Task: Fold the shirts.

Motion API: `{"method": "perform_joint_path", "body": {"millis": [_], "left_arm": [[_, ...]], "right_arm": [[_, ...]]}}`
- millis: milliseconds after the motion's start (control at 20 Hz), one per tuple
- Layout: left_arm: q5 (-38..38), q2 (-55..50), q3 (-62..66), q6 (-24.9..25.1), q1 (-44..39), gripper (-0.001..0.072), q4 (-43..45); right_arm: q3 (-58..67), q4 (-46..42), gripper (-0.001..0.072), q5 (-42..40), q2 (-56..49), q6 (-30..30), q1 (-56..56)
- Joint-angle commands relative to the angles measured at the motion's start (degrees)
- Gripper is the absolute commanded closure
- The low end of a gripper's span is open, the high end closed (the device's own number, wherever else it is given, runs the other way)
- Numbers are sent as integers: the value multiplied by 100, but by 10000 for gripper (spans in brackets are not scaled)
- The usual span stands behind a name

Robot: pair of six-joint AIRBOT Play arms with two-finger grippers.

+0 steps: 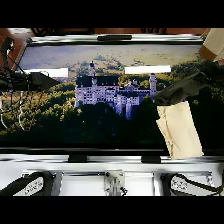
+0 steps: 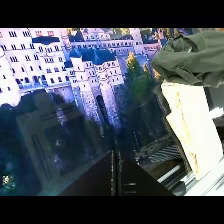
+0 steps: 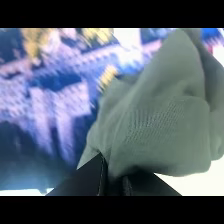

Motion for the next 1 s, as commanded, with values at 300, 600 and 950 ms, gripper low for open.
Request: {"method": "perform_joint_path", "body": {"millis": [300,600,950], "left_arm": [[-94,7,-2,15,-4,676,7],[-214,7,-2,122,-4,676,7],[-199,7,-2,120,-4,676,7]], "right_arm": [[-400,-2203,641,2114,348,870,-109],[-2406,-2253,641,2114,1377,1010,-876],[-4321,-2496,323,1635,1934,1167,-1078]]}}
